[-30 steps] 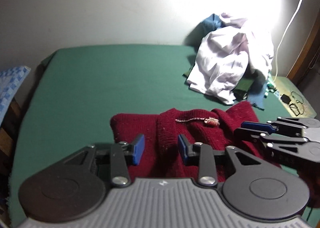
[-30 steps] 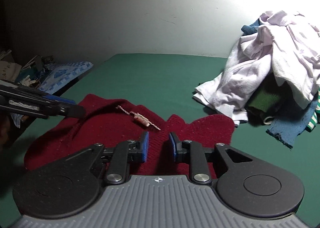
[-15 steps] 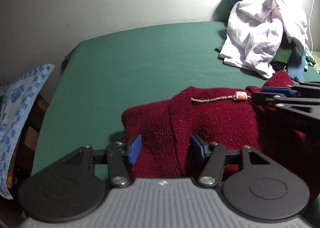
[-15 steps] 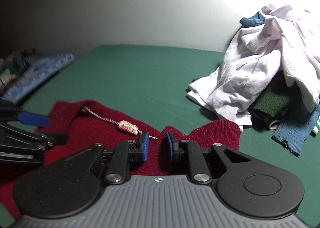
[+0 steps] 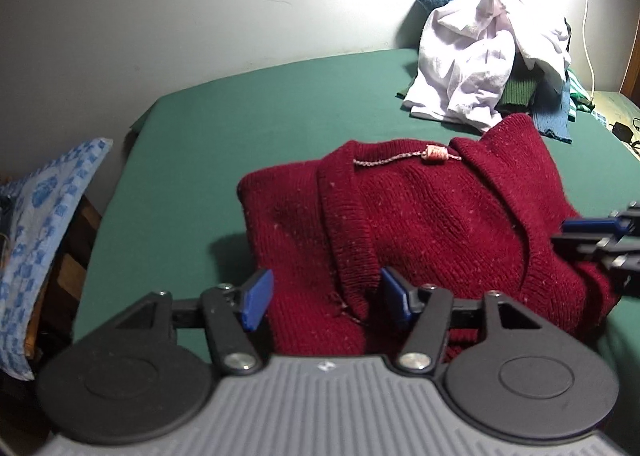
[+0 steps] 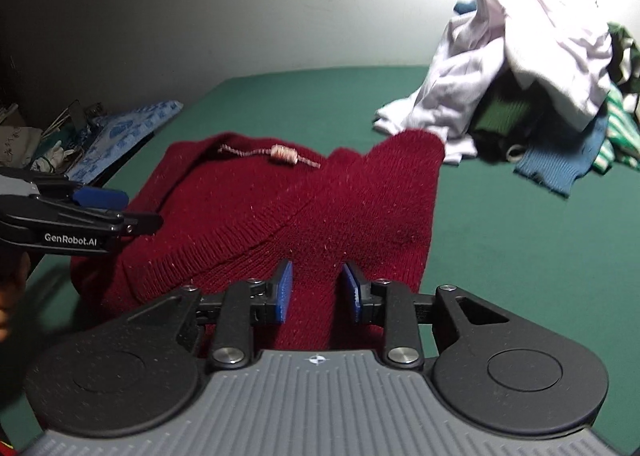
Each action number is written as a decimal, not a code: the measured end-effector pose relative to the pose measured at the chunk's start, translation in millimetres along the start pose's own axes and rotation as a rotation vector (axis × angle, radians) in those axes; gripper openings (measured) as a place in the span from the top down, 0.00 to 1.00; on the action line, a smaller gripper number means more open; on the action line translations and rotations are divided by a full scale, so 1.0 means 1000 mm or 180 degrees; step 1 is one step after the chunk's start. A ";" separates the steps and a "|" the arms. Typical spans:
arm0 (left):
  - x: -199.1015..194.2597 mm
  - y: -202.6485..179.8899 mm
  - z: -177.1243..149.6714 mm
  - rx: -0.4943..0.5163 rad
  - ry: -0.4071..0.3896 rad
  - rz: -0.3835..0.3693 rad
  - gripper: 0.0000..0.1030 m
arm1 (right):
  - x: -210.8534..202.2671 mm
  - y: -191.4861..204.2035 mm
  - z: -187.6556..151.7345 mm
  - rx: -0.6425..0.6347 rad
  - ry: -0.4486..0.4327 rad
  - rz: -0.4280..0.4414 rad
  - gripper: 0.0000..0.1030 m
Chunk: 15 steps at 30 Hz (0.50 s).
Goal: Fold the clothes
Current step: 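Lay the rolled end onto the sweater body and open both grippers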
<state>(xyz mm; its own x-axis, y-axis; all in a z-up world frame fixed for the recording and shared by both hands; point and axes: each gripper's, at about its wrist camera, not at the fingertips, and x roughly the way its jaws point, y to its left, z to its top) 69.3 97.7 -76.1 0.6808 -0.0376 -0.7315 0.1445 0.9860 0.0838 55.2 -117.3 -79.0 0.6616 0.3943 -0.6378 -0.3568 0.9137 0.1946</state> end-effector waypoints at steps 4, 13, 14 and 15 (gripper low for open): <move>0.004 0.001 0.004 0.0027 0.0015 0.0007 0.32 | -0.002 -0.005 0.010 0.0050 0.0045 0.0024 0.68; -0.042 0.012 -0.015 -0.0001 -0.0180 0.0091 0.39 | -0.042 -0.004 -0.003 0.0019 0.0102 -0.0063 0.68; -0.045 0.009 -0.017 0.0017 -0.0196 0.0074 0.43 | -0.043 0.001 -0.007 -0.0008 0.0111 -0.0064 0.68; -0.045 0.006 -0.019 0.0032 -0.0186 0.0042 0.44 | -0.043 0.004 -0.010 -0.0039 0.0115 -0.0083 0.68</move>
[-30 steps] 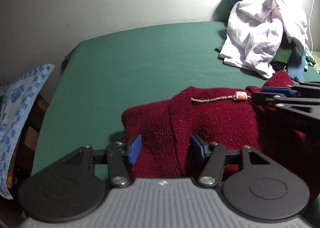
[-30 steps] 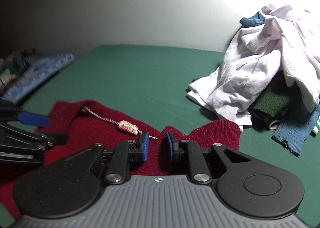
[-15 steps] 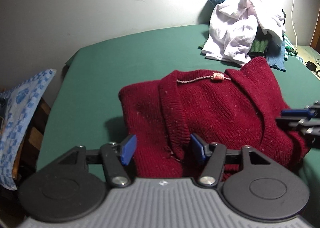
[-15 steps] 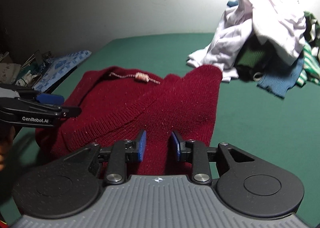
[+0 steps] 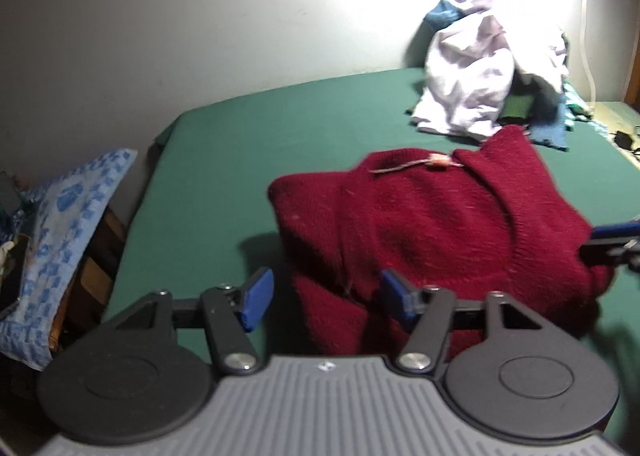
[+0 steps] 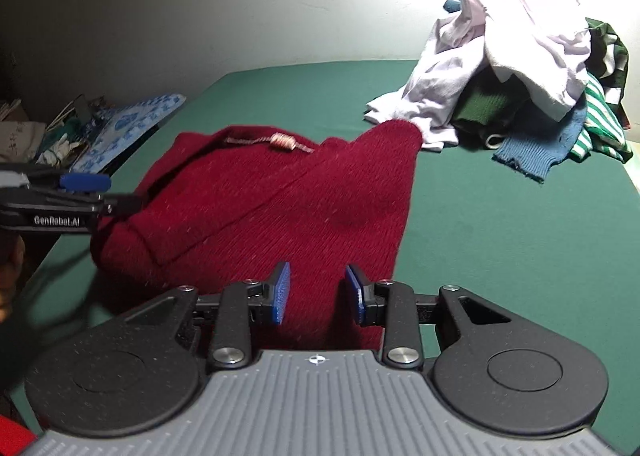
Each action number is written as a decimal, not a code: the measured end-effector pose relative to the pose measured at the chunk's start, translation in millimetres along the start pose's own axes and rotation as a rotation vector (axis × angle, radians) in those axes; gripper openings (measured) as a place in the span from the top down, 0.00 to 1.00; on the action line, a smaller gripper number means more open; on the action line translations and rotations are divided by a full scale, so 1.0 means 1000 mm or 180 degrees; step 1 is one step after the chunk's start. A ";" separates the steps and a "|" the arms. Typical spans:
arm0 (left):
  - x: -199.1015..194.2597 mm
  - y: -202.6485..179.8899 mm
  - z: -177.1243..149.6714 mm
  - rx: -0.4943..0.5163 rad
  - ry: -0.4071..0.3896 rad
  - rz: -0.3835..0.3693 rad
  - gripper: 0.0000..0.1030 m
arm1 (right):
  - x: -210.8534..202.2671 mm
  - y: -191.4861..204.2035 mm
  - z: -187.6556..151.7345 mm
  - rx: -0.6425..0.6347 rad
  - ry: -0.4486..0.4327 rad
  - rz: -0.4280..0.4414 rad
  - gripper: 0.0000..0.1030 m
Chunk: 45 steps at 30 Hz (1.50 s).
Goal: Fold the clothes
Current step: 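Lay the rolled end onto the sweater body and open both grippers, then grasp the folded red sweater's sides with both grippers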
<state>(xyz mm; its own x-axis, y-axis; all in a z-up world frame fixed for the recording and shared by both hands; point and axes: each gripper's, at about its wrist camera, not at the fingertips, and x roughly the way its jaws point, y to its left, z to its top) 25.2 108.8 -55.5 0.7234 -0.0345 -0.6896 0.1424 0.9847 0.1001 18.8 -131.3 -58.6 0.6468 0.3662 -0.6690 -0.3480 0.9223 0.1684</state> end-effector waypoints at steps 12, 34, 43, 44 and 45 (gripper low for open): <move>-0.008 -0.018 -0.014 -0.0022 -0.0044 -0.0040 0.41 | 0.007 -0.004 -0.012 0.0180 0.0012 -0.0119 0.62; -0.006 -0.013 -0.057 -0.0586 0.0146 -0.0001 0.34 | 0.001 -0.004 -0.035 0.0040 -0.0108 0.0277 0.71; -0.023 0.026 -0.048 -0.0880 0.0076 -0.0391 0.13 | -0.014 -0.043 -0.025 0.0935 -0.0214 0.0218 0.44; -0.022 0.029 -0.046 -0.0882 0.0067 -0.0394 0.13 | -0.011 -0.047 -0.024 0.1007 -0.0191 0.0199 0.44; -0.018 0.032 -0.044 -0.0884 0.0079 -0.0402 0.13 | -0.009 -0.050 -0.023 0.1078 -0.0168 0.0180 0.44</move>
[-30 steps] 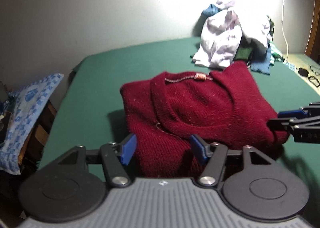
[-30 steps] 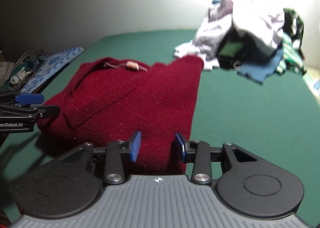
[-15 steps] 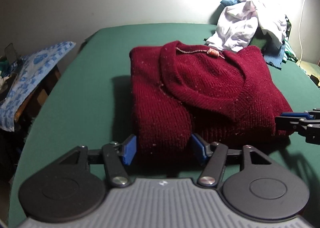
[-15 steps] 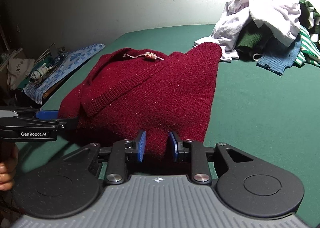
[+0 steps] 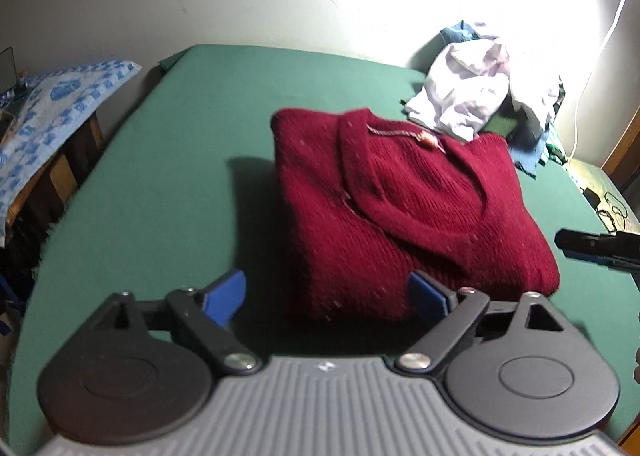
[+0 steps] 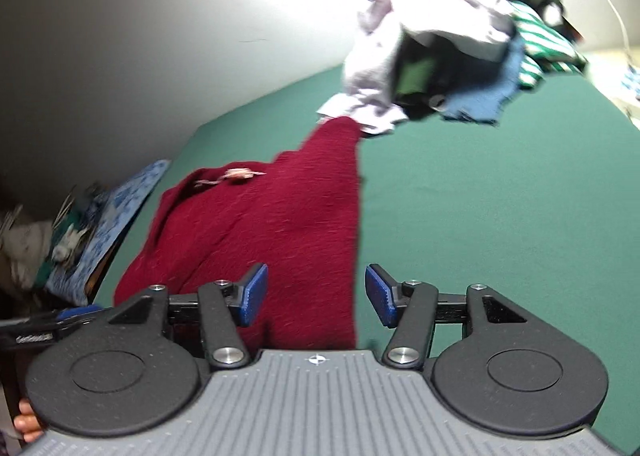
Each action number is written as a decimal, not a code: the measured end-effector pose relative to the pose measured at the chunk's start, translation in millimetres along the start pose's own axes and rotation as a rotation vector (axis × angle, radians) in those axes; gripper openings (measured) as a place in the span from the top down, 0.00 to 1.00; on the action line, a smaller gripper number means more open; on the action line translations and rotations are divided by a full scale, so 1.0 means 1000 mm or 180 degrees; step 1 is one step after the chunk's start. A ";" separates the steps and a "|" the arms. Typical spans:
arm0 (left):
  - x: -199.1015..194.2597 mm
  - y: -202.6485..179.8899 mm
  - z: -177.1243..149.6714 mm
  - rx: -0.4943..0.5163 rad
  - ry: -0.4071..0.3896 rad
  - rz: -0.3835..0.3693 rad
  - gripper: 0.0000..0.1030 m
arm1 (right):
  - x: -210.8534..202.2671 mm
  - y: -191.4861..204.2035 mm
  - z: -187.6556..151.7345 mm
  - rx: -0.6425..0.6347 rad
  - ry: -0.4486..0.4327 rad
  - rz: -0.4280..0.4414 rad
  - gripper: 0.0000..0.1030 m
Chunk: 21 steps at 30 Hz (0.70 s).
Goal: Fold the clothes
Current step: 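Grasp the folded red sweater's sides with both grippers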
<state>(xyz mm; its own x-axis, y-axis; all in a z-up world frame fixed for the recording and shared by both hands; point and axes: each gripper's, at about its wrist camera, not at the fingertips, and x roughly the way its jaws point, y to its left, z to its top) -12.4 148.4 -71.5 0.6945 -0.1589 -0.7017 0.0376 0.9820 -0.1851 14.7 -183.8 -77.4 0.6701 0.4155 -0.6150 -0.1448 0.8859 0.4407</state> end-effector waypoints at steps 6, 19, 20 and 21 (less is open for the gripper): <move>0.032 0.016 0.022 -0.0203 0.0201 -0.0218 0.14 | 0.025 -0.007 0.008 0.0276 0.0158 -0.0022 0.44; 0.079 0.027 0.051 -0.0270 0.0520 -0.0538 0.01 | 0.064 -0.006 0.021 0.0514 0.0272 0.0082 0.30; 0.082 0.029 0.052 -0.0279 0.0541 -0.0572 0.01 | 0.065 -0.005 0.021 0.0505 0.0263 0.0097 0.30; 0.084 0.030 0.052 -0.0291 0.0557 -0.0603 0.01 | 0.067 -0.003 0.021 0.0457 0.0260 0.0096 0.29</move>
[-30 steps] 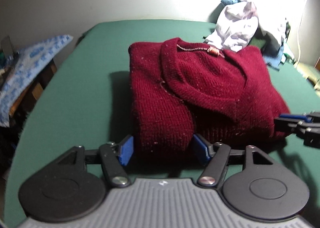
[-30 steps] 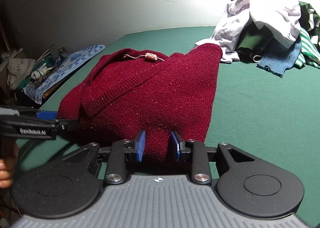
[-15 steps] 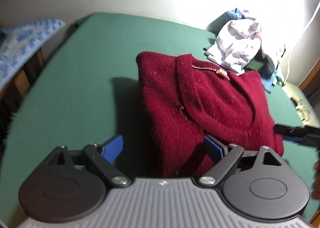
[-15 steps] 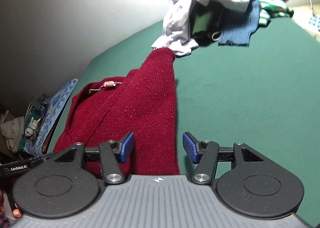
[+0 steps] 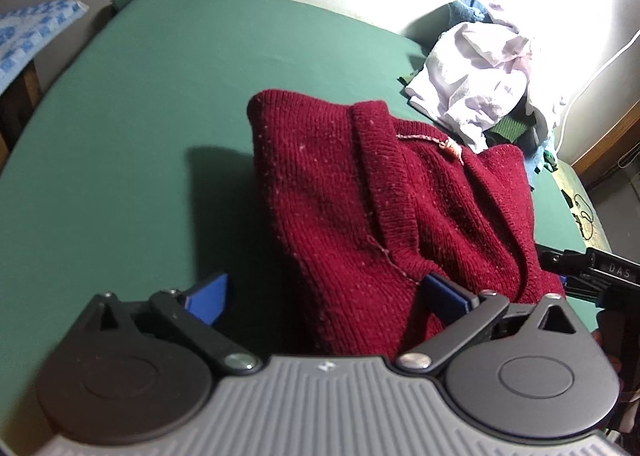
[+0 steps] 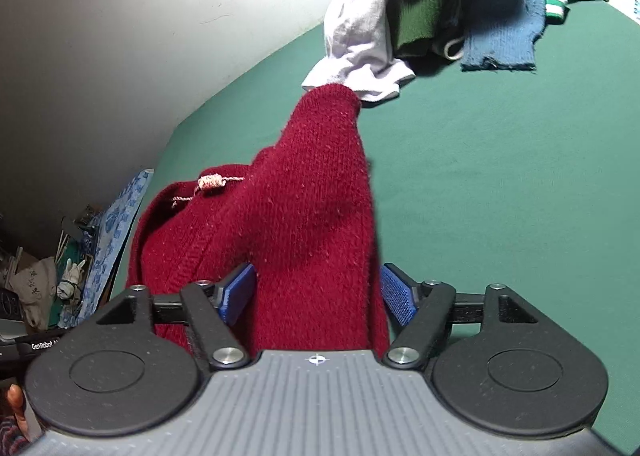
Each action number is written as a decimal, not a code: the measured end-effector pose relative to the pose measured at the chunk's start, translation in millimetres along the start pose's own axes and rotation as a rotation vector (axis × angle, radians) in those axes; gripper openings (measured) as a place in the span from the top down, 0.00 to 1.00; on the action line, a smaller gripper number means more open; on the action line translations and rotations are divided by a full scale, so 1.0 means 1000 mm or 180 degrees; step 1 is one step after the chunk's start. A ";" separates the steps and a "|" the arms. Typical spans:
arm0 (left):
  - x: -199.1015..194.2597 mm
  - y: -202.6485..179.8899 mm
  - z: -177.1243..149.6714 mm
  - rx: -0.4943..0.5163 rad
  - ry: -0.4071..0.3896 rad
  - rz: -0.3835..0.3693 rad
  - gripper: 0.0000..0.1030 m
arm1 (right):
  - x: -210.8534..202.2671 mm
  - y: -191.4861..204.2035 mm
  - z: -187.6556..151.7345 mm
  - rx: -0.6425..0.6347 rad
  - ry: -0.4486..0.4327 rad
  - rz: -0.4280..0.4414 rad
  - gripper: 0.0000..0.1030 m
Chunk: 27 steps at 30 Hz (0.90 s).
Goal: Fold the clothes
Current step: 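Grasp the folded red sweater's sides with both grippers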
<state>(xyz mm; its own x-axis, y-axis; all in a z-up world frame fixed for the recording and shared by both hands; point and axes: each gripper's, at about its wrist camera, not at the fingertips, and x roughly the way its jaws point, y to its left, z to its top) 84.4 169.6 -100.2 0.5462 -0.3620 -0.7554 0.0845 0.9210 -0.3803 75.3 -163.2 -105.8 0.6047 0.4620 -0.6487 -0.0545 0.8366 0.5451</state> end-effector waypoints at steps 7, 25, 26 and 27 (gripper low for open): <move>0.003 0.002 -0.001 0.0026 0.0011 -0.0100 0.01 | 0.005 0.003 0.006 -0.0165 0.0115 0.0077 0.29; 0.008 -0.010 0.001 -0.0024 0.0068 0.0124 0.00 | 0.005 0.017 0.002 -0.0297 0.0091 -0.0021 0.30; 0.008 -0.012 0.001 -0.0039 0.0066 0.0161 0.01 | 0.005 0.020 0.001 -0.0335 0.0085 -0.0063 0.30; 0.009 -0.014 0.000 -0.0046 0.0061 0.0195 0.00 | 0.006 0.023 0.000 -0.0377 0.0080 -0.0102 0.29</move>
<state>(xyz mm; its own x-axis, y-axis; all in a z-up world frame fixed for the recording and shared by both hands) 88.4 153.6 -101.5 0.5338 -0.3079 -0.7876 0.0392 0.9394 -0.3406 77.3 -141.4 -97.3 0.5877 0.4404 -0.6787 -0.1299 0.8793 0.4581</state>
